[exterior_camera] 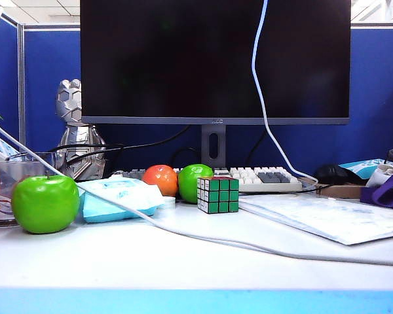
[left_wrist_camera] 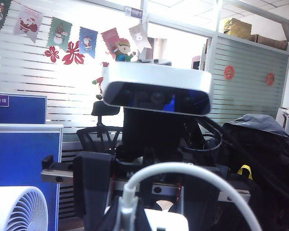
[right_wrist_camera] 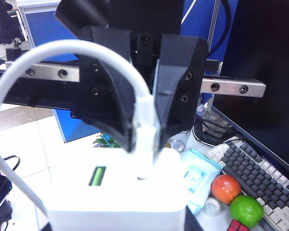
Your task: Pick up the Type-C charging cable and the charging base, insert one end of the Type-C charger into the corresponding slot on the base, and finally place the plugged-in charger back on the table.
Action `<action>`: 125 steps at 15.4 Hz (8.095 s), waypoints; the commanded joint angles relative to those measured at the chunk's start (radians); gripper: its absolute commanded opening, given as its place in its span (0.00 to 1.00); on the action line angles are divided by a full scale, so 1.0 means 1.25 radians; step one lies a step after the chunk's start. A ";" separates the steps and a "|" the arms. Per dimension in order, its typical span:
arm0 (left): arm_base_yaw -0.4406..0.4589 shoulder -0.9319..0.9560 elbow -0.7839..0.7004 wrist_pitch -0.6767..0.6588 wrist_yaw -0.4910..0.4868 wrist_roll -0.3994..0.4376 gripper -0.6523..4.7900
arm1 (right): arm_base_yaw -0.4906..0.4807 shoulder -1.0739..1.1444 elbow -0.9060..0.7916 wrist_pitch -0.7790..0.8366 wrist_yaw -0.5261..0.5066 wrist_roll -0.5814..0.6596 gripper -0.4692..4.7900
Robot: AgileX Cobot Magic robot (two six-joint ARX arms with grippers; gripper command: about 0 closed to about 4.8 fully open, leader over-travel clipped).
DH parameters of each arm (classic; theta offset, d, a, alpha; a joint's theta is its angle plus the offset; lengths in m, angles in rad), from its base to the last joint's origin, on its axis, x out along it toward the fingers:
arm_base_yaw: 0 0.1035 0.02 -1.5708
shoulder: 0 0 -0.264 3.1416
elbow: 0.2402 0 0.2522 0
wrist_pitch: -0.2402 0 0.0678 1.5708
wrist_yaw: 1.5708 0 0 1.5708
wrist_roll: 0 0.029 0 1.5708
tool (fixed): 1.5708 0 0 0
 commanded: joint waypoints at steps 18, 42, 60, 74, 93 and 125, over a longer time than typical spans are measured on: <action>-0.007 0.010 -0.025 -0.097 0.118 0.071 0.11 | 0.001 -0.008 0.013 0.211 -0.004 0.008 0.09; 0.018 0.008 -0.021 -0.053 0.005 0.062 0.57 | 0.001 -0.018 0.013 0.174 -0.003 0.002 0.09; 0.044 -0.003 -0.003 0.086 -0.115 0.008 0.57 | 0.000 -0.022 0.013 0.047 0.042 -0.023 0.09; 0.095 -0.020 -0.003 -0.102 -0.097 -0.006 0.11 | 0.000 0.039 0.012 -0.124 0.329 -0.020 0.09; 0.057 -0.025 -0.003 -0.019 -0.039 -0.006 0.56 | 0.000 0.048 0.013 0.033 0.000 -0.019 0.09; 0.045 -0.025 -0.005 -0.104 0.036 0.102 0.11 | 0.001 0.050 0.013 0.121 -0.052 -0.021 0.09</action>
